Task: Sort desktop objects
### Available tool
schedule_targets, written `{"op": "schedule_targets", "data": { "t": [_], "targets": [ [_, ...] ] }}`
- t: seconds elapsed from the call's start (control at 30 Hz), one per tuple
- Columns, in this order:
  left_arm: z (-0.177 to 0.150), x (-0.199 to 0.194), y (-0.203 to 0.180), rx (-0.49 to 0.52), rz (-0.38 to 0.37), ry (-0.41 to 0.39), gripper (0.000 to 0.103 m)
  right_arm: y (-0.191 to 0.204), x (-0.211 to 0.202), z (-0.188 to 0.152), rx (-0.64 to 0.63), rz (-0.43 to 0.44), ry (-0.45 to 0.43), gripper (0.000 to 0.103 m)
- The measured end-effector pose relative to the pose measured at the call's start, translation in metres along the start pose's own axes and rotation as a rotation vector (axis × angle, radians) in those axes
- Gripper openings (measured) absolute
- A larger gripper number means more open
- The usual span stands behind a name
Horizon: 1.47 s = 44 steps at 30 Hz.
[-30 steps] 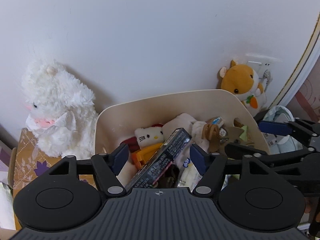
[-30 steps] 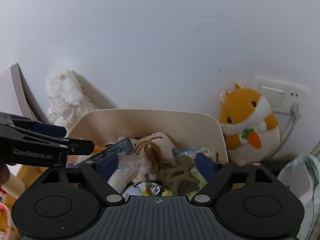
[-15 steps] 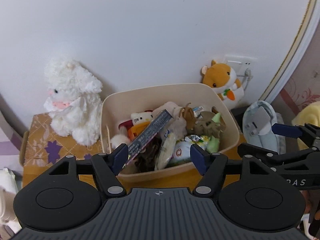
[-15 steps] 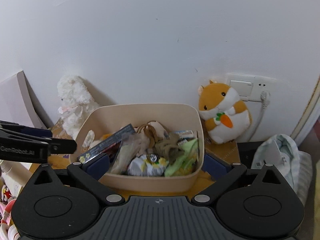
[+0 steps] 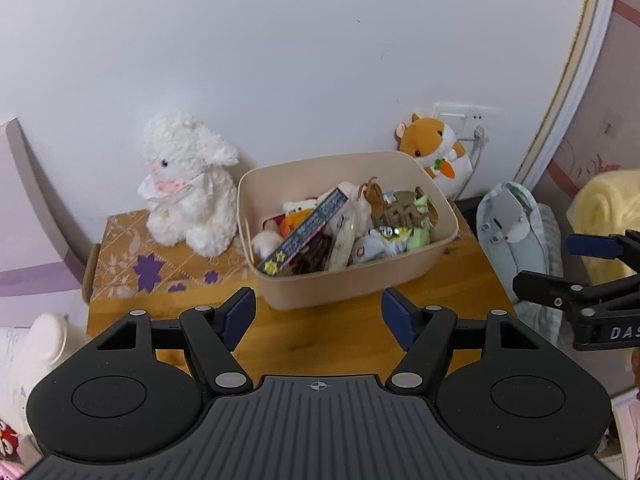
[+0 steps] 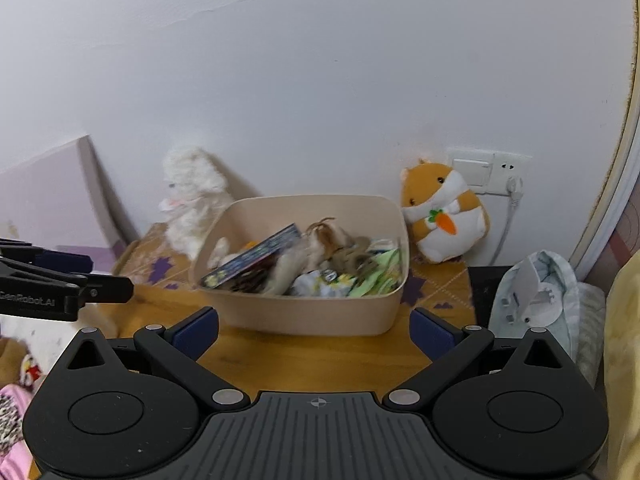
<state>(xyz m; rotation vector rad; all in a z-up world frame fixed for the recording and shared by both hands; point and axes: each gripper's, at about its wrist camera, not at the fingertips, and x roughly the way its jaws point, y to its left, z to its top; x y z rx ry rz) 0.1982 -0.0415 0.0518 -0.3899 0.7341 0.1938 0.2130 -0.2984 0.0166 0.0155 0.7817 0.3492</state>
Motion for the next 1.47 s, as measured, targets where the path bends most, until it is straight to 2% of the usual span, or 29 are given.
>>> {"op": "schedule_targets", "data": {
  "t": [0.3, 0.47, 0.63, 0.83, 1.1, 1.47],
  "targets": [
    [-0.035, -0.054, -0.002, -0.013, 0.006, -0.012, 0.072, 0.016, -0.053, -0.026, -0.04, 0.0, -0.013, 0.103],
    [-0.053, -0.084, -0.005, 0.003, 0.02, -0.017, 0.072, 0.021, -0.08, -0.036, -0.014, -0.01, -0.022, 0.103],
    [-0.069, -0.104, -0.005, 0.003, -0.017, 0.011, 0.077, 0.029, -0.103, -0.051, 0.032, 0.02, -0.006, 0.103],
    [-0.088, -0.127, -0.005, 0.002, -0.007, 0.029, 0.079, 0.032, -0.127, -0.068, 0.048, 0.005, 0.008, 0.103],
    [-0.11, -0.144, -0.006, -0.016, -0.049, 0.077, 0.079, 0.029, -0.149, -0.081, 0.054, -0.027, 0.037, 0.103],
    [-0.108, -0.147, -0.001, -0.012, -0.012, 0.099, 0.079, 0.026, -0.147, -0.082, 0.026, -0.027, 0.09, 0.103]
  ]
}}
